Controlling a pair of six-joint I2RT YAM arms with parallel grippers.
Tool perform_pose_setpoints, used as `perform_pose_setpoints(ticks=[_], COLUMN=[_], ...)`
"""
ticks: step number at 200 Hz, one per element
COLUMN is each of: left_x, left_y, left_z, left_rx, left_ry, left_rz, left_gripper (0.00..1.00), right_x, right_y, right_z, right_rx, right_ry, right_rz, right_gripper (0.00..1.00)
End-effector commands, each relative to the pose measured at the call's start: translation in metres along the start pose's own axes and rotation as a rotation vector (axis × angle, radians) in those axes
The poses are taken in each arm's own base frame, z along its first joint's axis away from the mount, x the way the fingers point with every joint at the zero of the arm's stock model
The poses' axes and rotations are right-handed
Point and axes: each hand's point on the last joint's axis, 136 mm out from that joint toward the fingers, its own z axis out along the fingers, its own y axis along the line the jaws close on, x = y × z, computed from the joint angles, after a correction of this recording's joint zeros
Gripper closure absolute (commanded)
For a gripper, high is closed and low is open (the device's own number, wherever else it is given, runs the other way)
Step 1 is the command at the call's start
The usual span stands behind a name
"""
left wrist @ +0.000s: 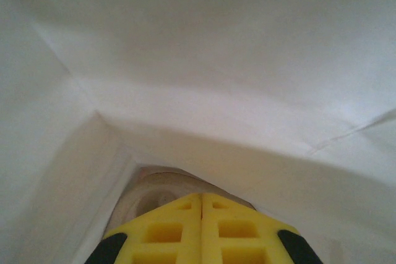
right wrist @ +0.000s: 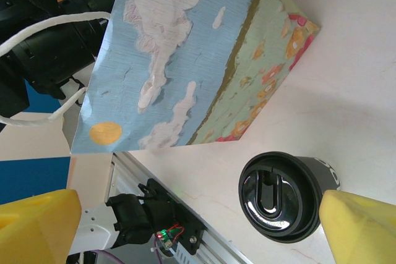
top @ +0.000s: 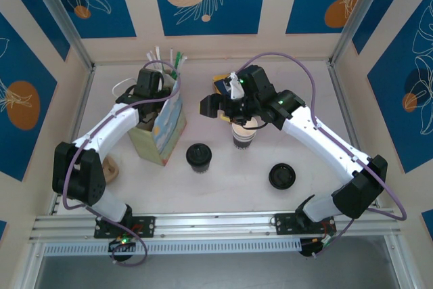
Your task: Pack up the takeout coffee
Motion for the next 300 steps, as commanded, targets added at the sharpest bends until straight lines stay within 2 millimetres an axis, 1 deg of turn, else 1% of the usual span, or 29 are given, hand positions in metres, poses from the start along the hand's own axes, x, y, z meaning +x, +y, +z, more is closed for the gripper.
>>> perform_pose_setpoints(ticks=[1,35,103,151,195,259,300], left_x=[0.008,0.007,0.021,0.024,0.022,0.026,0.034], left_y=[-0.003,-0.004,0.002,0.004,0.003,0.003,0.006], left_z=[0.006,0.007,0.018,0.019,0.017,0.023,0.026], left_rx=[0.010,0.010,0.002,0.000,0.003,0.005,-0.007], left_ry=[0.020,0.019,0.044,0.051,0.042,0.058,0.076], left_rz=[0.027,0.031,0.030,0.027,0.028,0.026,0.028], left_gripper=[1.00,1.00,1.00,1.00,1.00,1.00,1.00], right_x=[0.004,0.003,0.004,0.004,0.005,0.005,0.005], right_y=[-0.005,-0.003,-0.003,-0.003,-0.003,-0.005,-0.004], right_z=[0.003,0.001,-0.001,0.000,0.000,-0.001,-0.002], right_rx=[0.004,0.002,0.004,0.002,0.002,0.008,0.004], right_ry=[0.020,0.017,0.015,0.019,0.019,0.015,0.014], right_rz=[0.013,0.010,0.008,0.008,0.010,0.011,0.010], right_gripper=[0.01,0.01,0.01,0.01,0.01,0.01,0.01])
